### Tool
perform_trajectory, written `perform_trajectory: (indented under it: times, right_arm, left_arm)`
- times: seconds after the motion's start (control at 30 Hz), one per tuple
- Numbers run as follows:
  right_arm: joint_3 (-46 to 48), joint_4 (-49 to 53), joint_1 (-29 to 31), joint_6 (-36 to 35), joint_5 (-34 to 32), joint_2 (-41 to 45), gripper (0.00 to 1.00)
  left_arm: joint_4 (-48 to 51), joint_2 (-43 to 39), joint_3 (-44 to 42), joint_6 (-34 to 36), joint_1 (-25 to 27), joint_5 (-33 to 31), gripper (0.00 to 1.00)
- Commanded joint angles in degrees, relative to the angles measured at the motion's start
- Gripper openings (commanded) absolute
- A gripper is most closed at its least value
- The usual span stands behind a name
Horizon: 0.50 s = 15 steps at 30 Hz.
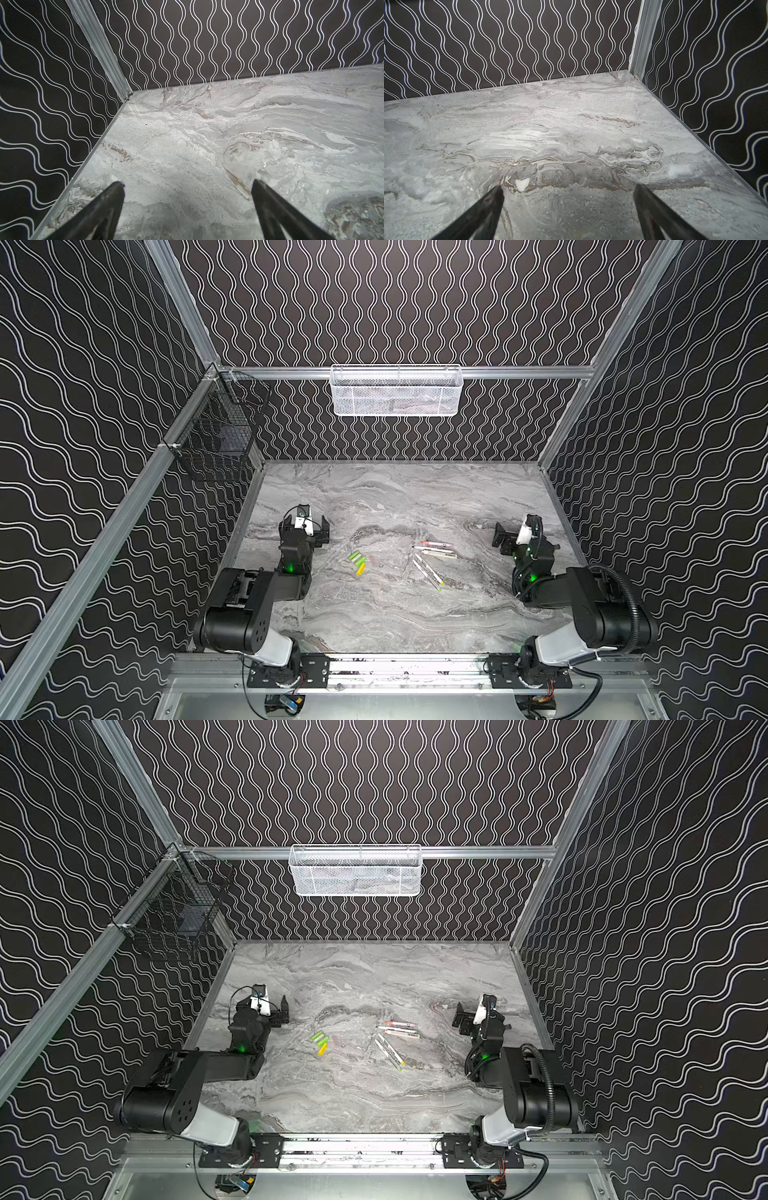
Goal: Insert the pens into the pen caps
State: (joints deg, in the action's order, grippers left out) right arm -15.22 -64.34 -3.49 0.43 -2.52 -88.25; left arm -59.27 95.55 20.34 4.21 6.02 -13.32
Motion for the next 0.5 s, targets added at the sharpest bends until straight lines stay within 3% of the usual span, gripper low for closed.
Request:
perform_trajectory:
  times: [0.0,0.47]
  right_arm:
    - [-0.2,-2.3,0.1,-0.2,0.1,0.1,1.00]
    - [-0.2,-2.2,0.1,-0.3,0.0,0.2,1.00]
  left_arm:
    - [-1.4,-0.1,0.4,-0.7,-0.1,0.1,0.99]
    - [-0.8,-0.1,0.7,-0.9,-0.2,0.5,0.99]
